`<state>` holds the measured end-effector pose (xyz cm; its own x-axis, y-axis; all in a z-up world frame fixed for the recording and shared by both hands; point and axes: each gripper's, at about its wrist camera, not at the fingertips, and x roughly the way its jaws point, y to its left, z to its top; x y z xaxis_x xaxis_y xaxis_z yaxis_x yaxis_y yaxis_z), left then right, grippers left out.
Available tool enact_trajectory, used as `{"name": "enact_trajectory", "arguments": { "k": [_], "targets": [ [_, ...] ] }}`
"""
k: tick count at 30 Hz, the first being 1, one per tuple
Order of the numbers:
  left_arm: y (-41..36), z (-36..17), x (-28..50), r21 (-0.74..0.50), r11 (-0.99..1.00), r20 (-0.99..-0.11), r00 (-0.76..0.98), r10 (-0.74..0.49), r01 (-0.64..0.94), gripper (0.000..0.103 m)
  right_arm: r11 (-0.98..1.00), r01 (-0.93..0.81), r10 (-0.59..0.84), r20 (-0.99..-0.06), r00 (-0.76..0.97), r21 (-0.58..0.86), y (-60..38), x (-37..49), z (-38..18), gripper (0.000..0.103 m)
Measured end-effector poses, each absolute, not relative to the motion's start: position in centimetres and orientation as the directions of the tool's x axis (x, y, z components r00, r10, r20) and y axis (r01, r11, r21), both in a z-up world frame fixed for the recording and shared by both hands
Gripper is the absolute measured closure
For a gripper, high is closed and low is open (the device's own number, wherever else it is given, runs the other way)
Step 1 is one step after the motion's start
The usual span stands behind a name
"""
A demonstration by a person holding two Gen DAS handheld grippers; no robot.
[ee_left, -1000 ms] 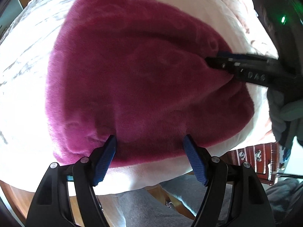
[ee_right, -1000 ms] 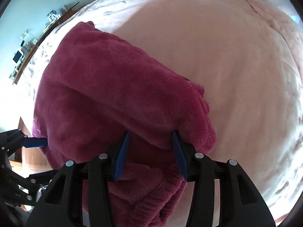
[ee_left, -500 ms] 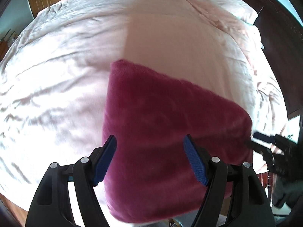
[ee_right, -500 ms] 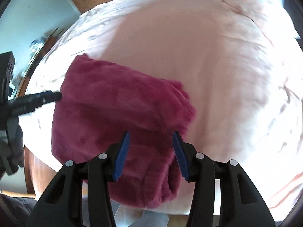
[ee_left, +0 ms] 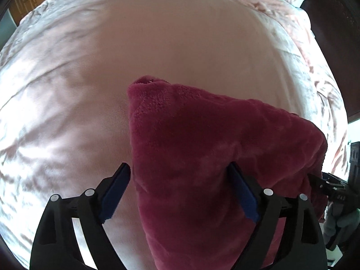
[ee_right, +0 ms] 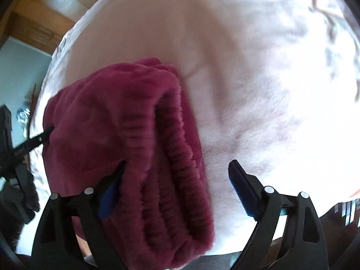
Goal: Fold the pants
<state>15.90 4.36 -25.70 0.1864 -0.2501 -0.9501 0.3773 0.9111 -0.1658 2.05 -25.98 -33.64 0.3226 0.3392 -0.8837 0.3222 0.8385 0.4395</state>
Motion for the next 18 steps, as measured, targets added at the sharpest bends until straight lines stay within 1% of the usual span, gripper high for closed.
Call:
{"name": "enact_trajectory", "arguments": {
  "k": [2, 13, 18],
  "targets": [
    [4.4, -26.2, 16.5, -0.182, 0.904, -0.949, 0.172, -0.265, 0.387, 0.013, 0.826, 0.334, 0.354, -0.879, 0.321, 0.455, -26.3, 2.0, -34.3, 0.009],
    [4.9, -24.6, 16.2, -0.225, 0.894, -0.943, 0.143, -0.299, 0.388, 0.013, 0.777, 0.317, 0.467, -0.835, 0.291, 0.545, -26.0, 3.2, -36.5, 0.009],
    [5.5, -24.3, 15.5, -0.218, 0.907, -0.948, 0.142, -0.284, 0.361, 0.013, 0.749, 0.299, 0.528, -0.805, 0.271, 0.591, -26.7, 3.8, -37.2, 0.009]
  ]
}}
